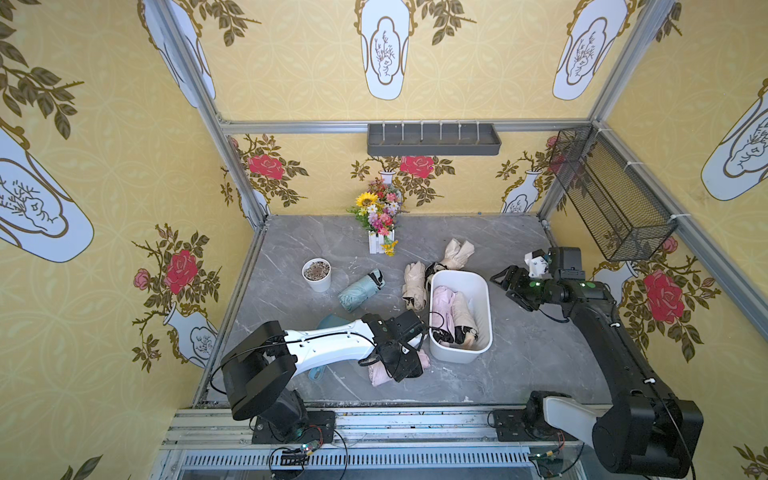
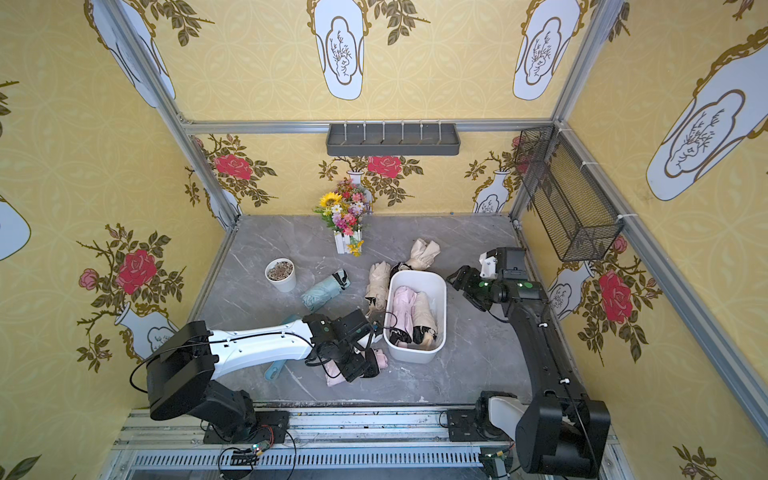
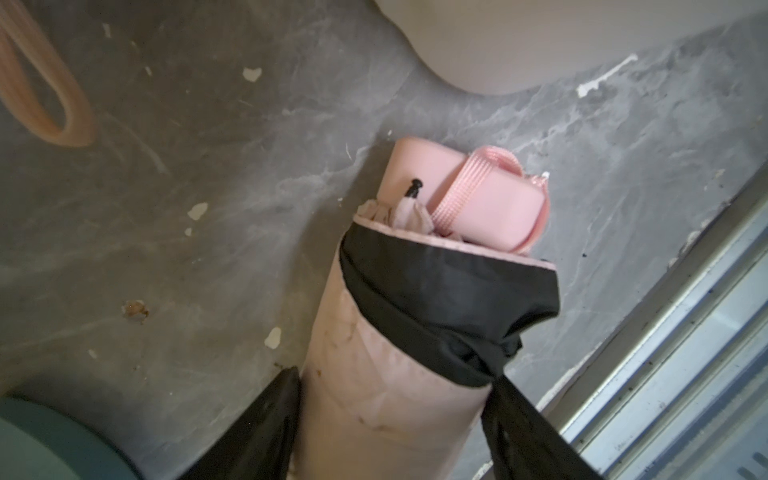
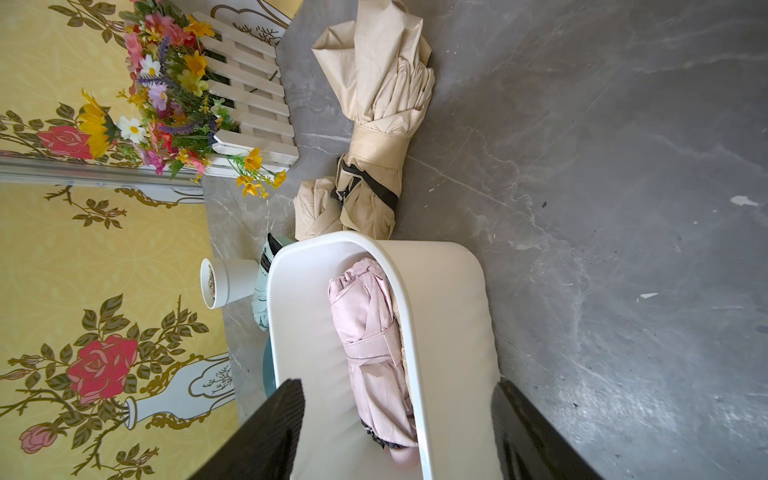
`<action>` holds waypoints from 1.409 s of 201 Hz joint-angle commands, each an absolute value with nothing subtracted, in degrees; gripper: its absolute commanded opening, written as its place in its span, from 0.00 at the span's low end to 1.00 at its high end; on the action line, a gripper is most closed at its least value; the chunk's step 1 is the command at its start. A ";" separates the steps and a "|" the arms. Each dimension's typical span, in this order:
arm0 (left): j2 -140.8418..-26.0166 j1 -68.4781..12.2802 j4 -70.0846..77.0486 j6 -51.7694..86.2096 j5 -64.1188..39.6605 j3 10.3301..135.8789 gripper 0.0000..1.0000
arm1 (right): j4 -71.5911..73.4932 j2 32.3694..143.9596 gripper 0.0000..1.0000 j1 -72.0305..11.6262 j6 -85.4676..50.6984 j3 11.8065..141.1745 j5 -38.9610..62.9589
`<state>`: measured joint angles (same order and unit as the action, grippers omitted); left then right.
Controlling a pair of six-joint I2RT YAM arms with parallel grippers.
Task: Put the umbrella into the storage box
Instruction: Pick up the umbrella from the center of the board.
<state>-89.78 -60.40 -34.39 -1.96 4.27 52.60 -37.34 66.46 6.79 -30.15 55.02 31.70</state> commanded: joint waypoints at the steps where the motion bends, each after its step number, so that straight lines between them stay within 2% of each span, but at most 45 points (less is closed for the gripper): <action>1: -90.43 -60.40 -32.32 -3.64 3.03 51.95 0.69 | -35.88 66.18 0.76 7.89 -30.01 55.10 34.41; 19: -91.12 -60.40 -31.83 -4.28 2.12 51.52 0.67 | -35.75 66.03 0.76 8.69 -30.40 55.32 35.26; 34: -91.90 -60.43 -31.88 -4.70 1.53 51.59 0.61 | -35.60 65.92 0.75 8.97 -30.63 55.46 35.55; 49: -92.42 -60.39 -31.96 -4.91 1.14 51.73 0.53 | -35.60 66.14 0.76 9.14 -30.70 55.56 35.68; 83: -91.57 -60.38 -33.23 -5.69 0.43 52.07 0.27 | -35.77 66.62 0.76 9.50 -30.83 55.57 35.97; 106: -89.73 -60.43 -34.96 -5.98 0.13 52.72 0.19 | -35.99 66.80 0.76 9.65 -30.94 55.77 35.96; 124: -88.75 -60.44 -37.49 -6.08 0.94 53.17 0.17 | -36.41 66.97 0.76 9.73 -30.95 56.03 35.84; 186: -85.36 -60.30 -42.01 -2.02 0.81 56.03 0.00 | -39.12 66.96 0.76 9.67 -29.85 56.53 33.56; 217: -85.78 -60.24 -47.51 -0.62 2.82 58.82 0.00 | -39.72 66.97 0.76 9.68 -29.73 56.95 32.91; 283: -75.23 -59.08 -52.42 -3.07 2.99 63.72 0.00 | -40.45 67.48 0.76 9.71 -29.77 58.27 32.30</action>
